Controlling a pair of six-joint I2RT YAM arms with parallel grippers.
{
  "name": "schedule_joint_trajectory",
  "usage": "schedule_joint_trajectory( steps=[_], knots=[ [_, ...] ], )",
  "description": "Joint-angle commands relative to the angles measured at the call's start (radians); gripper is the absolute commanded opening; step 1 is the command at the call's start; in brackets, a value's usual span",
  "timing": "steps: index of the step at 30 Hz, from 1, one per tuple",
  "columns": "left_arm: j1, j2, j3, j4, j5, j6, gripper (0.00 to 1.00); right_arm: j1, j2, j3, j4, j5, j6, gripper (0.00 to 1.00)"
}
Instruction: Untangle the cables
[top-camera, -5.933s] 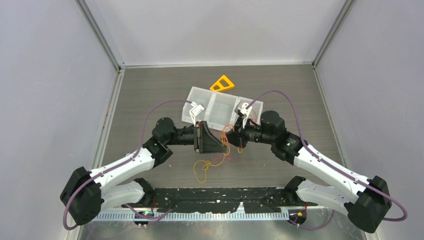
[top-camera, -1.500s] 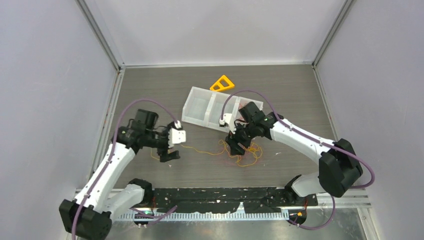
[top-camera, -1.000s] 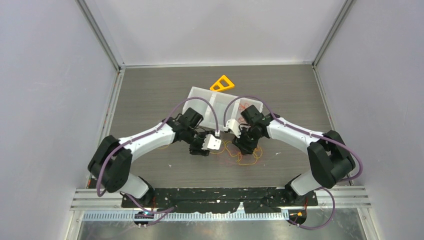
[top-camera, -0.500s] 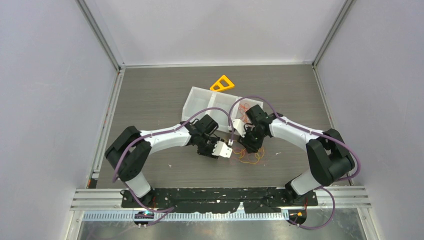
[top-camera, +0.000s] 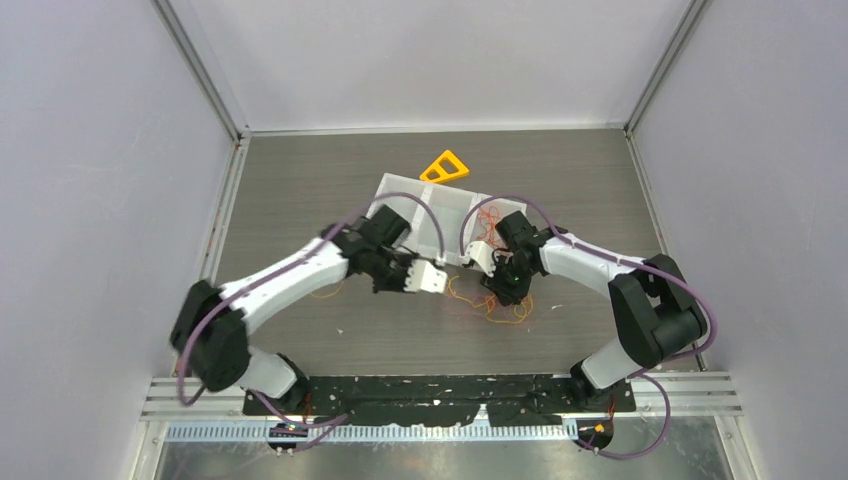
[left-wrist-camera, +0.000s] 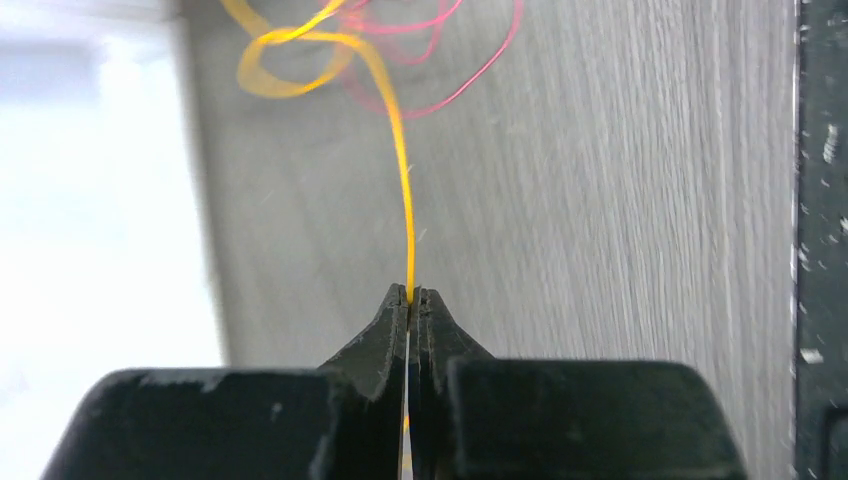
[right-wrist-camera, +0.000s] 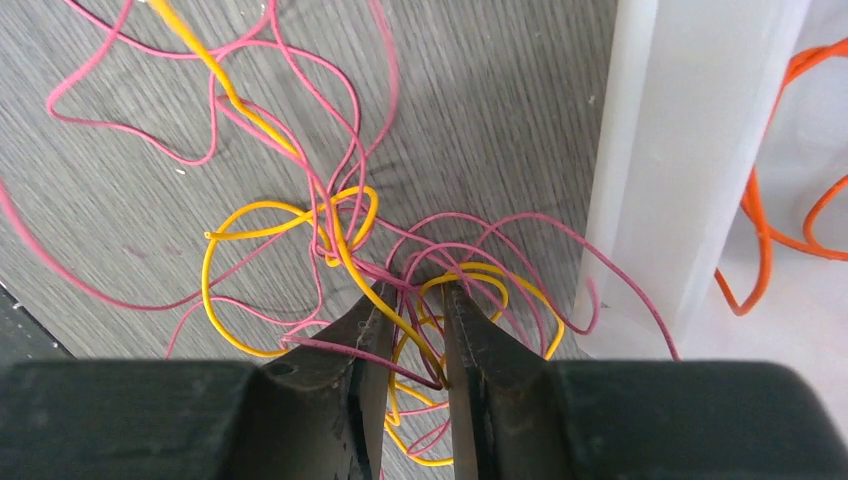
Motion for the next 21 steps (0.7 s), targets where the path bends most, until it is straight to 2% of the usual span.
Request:
schedule_joint_trajectory(
  steps=[1, 4, 7, 11, 14, 15, 18, 21],
  knots=[
    [0.167, -0.271, 0.124, -0.282, 0.169, 0.013, 0.00, -0.022, 0.013, -0.028, 0.001, 0.046, -0.038, 0.30],
    [0.272, -0.353, 0.142, -0.358, 0.208, 0.033, 0.00, -0.027, -0.002, -0.029, 0.000, 0.042, -0.034, 0.30],
    [0.385, -0.365, 0.105, -0.421, 0.165, 0.121, 0.00, -0.027, -0.012, -0.022, -0.002, 0.033, -0.023, 0.30],
    [0.578, -0.304, 0.044, -0.382, 0.117, 0.211, 0.00, -0.027, -0.005, 0.002, -0.018, 0.024, -0.012, 0.29],
    [0.655, -0.225, 0.023, -0.372, 0.067, 0.298, 0.00, -0.027, 0.001, 0.020, -0.030, 0.021, -0.007, 0.29],
    [0.674, -0.203, 0.015, -0.357, 0.056, 0.314, 0.03, -0.028, 0.006, 0.028, -0.033, 0.022, -0.007, 0.29],
    [0.700, -0.140, -0.023, -0.275, -0.017, 0.336, 0.23, -0.027, 0.011, 0.046, -0.042, 0.021, -0.002, 0.30],
    [0.713, -0.070, -0.025, -0.242, -0.076, 0.362, 0.54, -0.027, 0.020, 0.060, -0.052, 0.018, 0.004, 0.29]
  ],
)
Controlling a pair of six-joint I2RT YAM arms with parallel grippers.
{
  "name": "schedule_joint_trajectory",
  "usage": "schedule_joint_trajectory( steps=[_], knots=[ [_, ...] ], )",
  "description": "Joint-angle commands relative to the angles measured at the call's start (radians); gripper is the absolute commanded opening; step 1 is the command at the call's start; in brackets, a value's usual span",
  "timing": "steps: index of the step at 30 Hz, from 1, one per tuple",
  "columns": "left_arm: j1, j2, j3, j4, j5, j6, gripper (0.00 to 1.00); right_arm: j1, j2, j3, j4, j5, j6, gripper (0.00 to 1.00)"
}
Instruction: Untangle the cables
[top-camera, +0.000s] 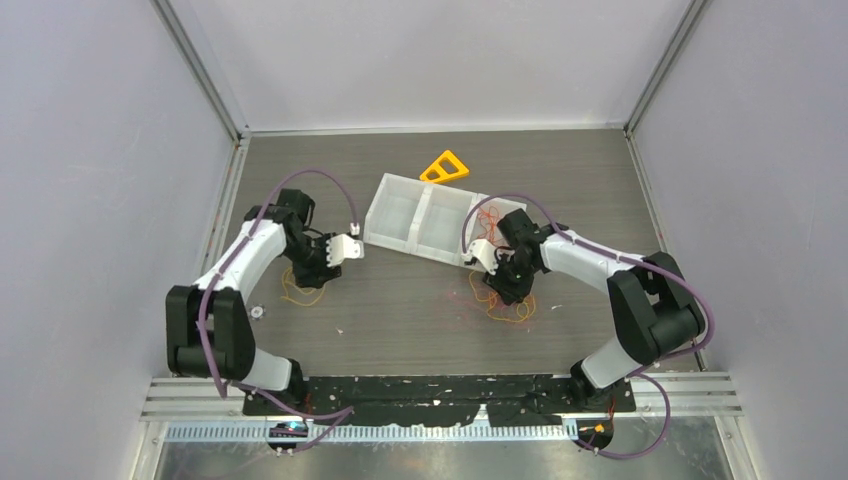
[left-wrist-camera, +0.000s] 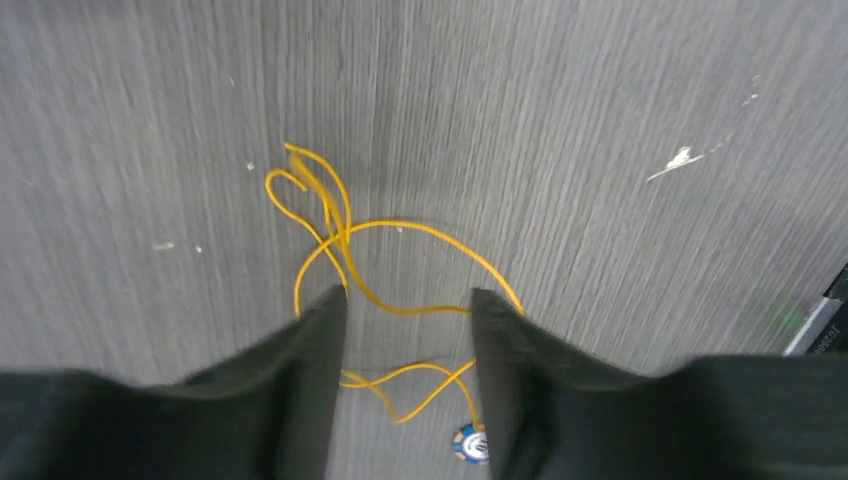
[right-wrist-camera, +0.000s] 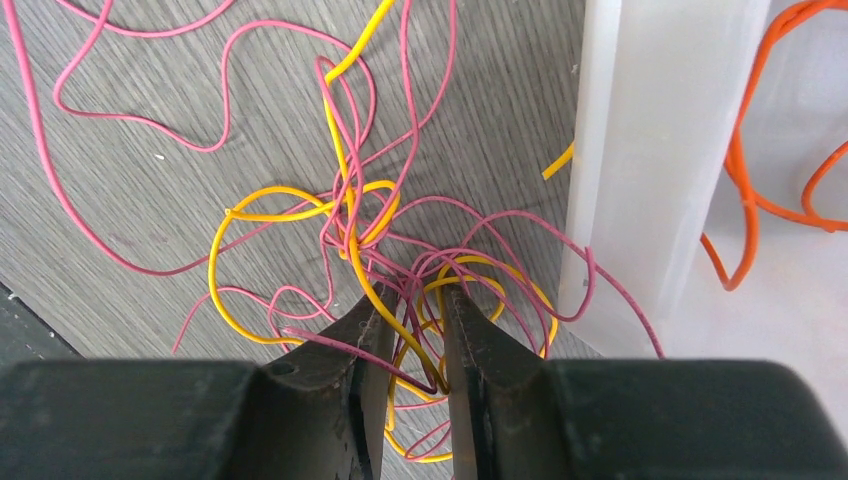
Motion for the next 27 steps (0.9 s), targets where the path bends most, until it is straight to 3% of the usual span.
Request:
schedule_joint_trajectory(
  steps=[1, 2, 3, 4, 10, 14, 16, 19, 25, 27],
  knots=[
    [0.024, 0.068, 0.008, 0.068, -0.094, 0.077, 0.68, -0.005, 0.014, 0.055, -0.030, 0.009, 0.009, 0.29],
    [0.028, 0.080, 0.015, 0.059, -0.097, 0.086, 0.77, -0.005, 0.016, 0.058, -0.035, 0.009, 0.009, 0.29],
    [0.033, 0.090, 0.019, 0.056, -0.099, 0.095, 0.94, -0.005, 0.019, 0.062, -0.036, 0.007, 0.013, 0.30],
    [0.035, 0.095, 0.014, 0.070, -0.113, 0.095, 0.99, -0.005, 0.020, 0.064, -0.038, 0.005, 0.016, 0.29],
    [0.038, 0.140, -0.066, 0.214, -0.223, 0.155, 0.99, -0.005, 0.030, 0.076, -0.049, -0.002, 0.029, 0.29],
    [0.043, 0.184, -0.013, 0.194, -0.222, 0.142, 0.98, -0.005, 0.032, 0.080, -0.050, -0.008, 0.034, 0.30],
    [0.040, 0.235, 0.024, 0.161, -0.262, 0.134, 0.81, -0.005, 0.041, 0.086, -0.051, -0.010, 0.036, 0.30],
    [0.040, 0.295, 0.075, 0.138, -0.281, 0.092, 0.63, -0.005, 0.056, 0.110, -0.059, -0.009, 0.039, 0.29],
    [0.030, 0.257, 0.092, 0.153, -0.307, 0.060, 0.00, -0.005, 0.041, 0.130, -0.066, -0.009, 0.042, 0.30],
    [0.030, 0.195, 0.142, 0.074, -0.247, 0.026, 0.00, -0.005, 0.034, 0.131, -0.070, -0.009, 0.040, 0.29]
  ],
)
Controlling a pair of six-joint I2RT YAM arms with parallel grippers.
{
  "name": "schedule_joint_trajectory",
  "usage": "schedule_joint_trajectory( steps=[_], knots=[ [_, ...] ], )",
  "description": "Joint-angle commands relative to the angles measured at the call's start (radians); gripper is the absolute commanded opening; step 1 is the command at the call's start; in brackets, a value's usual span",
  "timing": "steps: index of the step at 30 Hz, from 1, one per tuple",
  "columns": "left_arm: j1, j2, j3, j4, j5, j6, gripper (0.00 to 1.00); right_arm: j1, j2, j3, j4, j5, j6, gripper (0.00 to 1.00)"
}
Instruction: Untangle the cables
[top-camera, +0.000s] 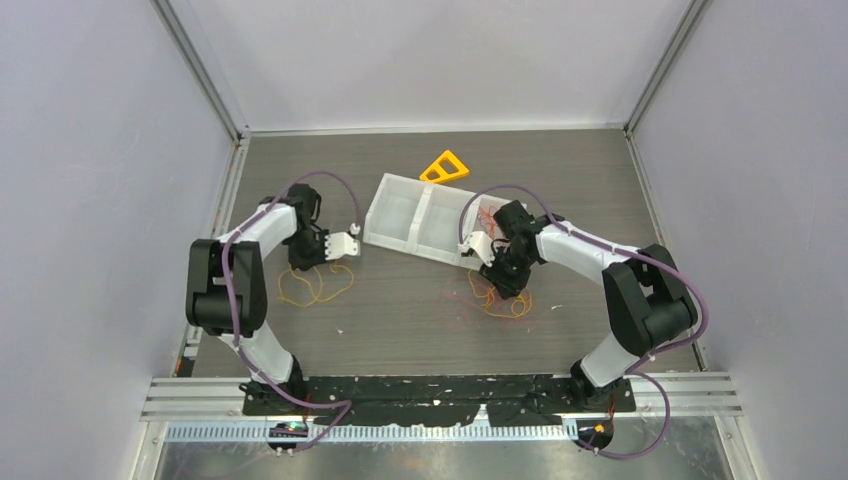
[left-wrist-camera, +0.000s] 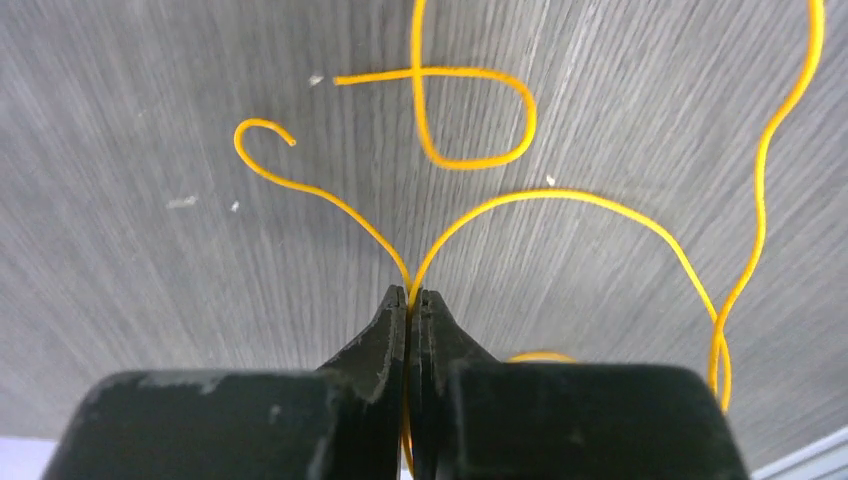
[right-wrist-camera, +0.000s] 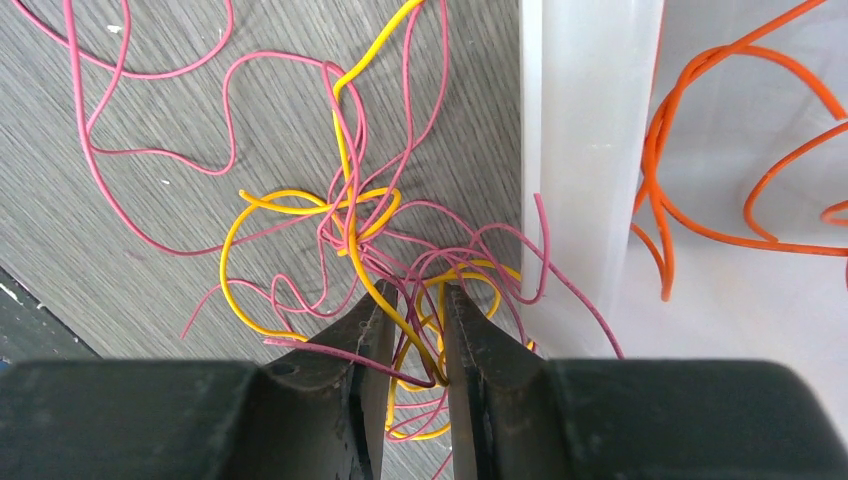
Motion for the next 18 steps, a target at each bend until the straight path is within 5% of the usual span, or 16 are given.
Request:
schedule_joint_trajectory(
  steps=[1, 5, 8, 18],
  knots=[
    [-0.003, -0.140, 0.126, -0.145, 0.092, -0.071, 0.00, -0.003, -0.027, 0.037, -0.014, -0.010, 0.007, 0.29],
    [-0.013, -0.288, 0.337, -0.310, 0.351, -0.231, 0.00, -0.004, -0.028, 0.035, -0.011, -0.024, 0.011, 0.29],
    [-0.054, -0.366, 0.426, -0.264, 0.409, -0.379, 0.00, -0.004, -0.029, 0.032, -0.004, -0.034, 0.022, 0.29],
    [-0.278, -0.301, 0.501, 0.218, 0.171, -0.745, 0.00, -0.005, -0.036, 0.047, -0.004, -0.040, 0.049, 0.29]
  ],
)
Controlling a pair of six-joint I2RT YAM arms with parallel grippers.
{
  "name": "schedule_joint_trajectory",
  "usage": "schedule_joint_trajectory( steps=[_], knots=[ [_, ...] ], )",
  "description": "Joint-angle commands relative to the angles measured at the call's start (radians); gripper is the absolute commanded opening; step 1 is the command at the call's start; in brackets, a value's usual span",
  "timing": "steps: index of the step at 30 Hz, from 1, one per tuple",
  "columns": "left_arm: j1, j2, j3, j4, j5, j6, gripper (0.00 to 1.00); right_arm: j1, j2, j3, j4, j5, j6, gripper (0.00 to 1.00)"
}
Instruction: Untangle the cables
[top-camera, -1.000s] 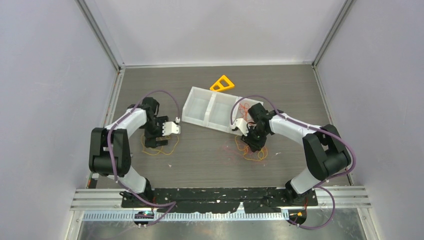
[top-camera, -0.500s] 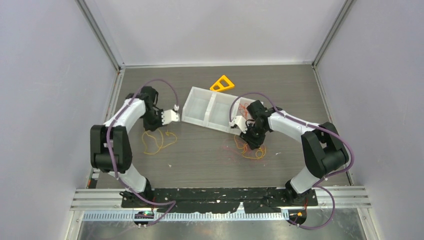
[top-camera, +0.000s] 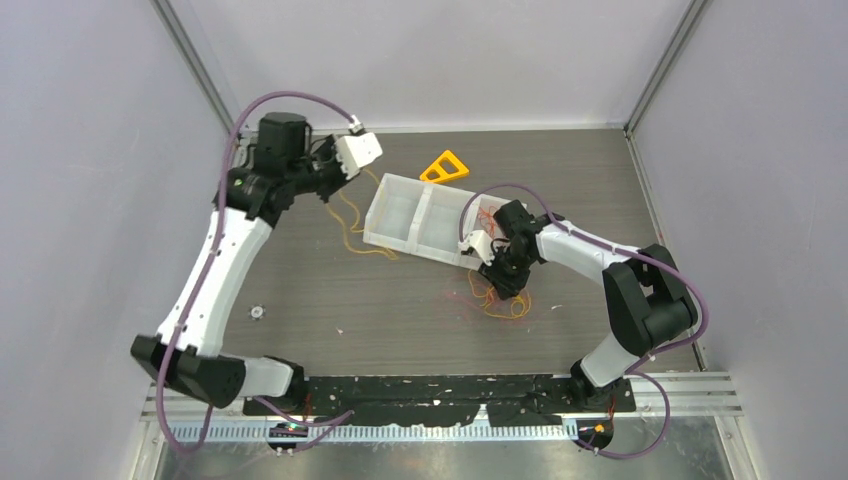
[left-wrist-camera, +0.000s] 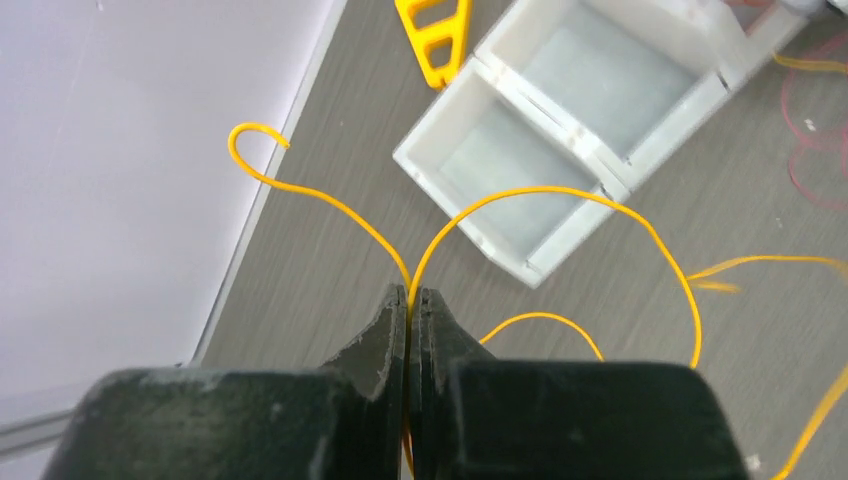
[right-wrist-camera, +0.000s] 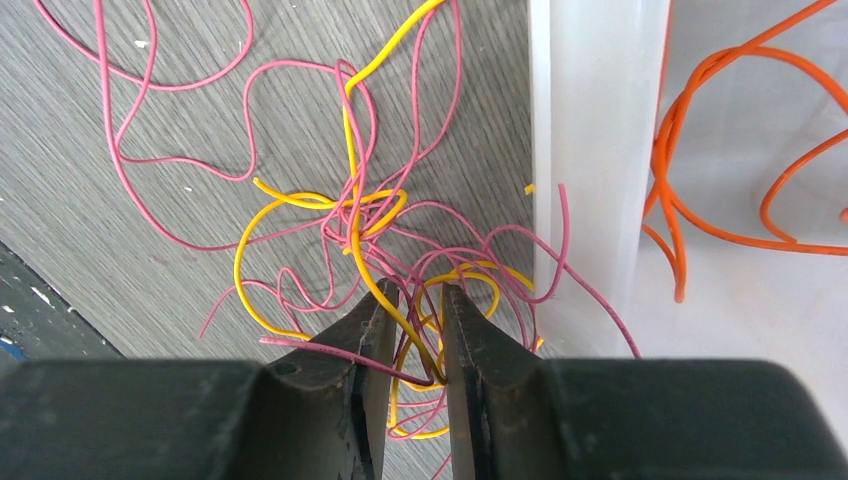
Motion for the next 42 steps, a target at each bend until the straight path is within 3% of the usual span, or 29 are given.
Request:
schedule_joint_trajectory(
  steps=[1, 11, 18, 25, 30, 38, 42],
  knots=[
    [-0.074, 0.124, -0.001, 0.287, -0.159, -0.200, 0.00, -0.004, -0.039, 0.044, -0.002, -0.016, 0.021, 0.29],
    [-0.103, 0.394, 0.141, 0.504, -0.340, -0.127, 0.00, -0.010, -0.078, 0.040, -0.011, -0.025, 0.040, 0.29],
    [-0.192, 0.440, -0.024, 0.758, -0.519, -0.009, 0.00, -0.023, -0.077, 0.047, -0.014, -0.030, 0.034, 0.29],
    [-0.300, 0.535, -0.109, 0.853, -0.755, -0.117, 0.00, -0.043, -0.066, 0.052, -0.014, -0.039, 0.031, 0.29],
    [-0.315, 0.607, -0.068, 0.745, -0.808, -0.253, 0.00, -0.056, -0.069, 0.051, -0.016, -0.046, 0.020, 0.29],
    [-0.288, 0.665, 0.058, 0.439, -0.646, -0.511, 0.00, -0.078, -0.077, 0.047, -0.024, -0.058, 0.008, 0.29],
    [-0.253, 0.711, 0.118, 0.384, -0.644, -0.586, 0.00, -0.083, -0.085, 0.041, -0.026, -0.067, 0.008, 0.29]
  ],
)
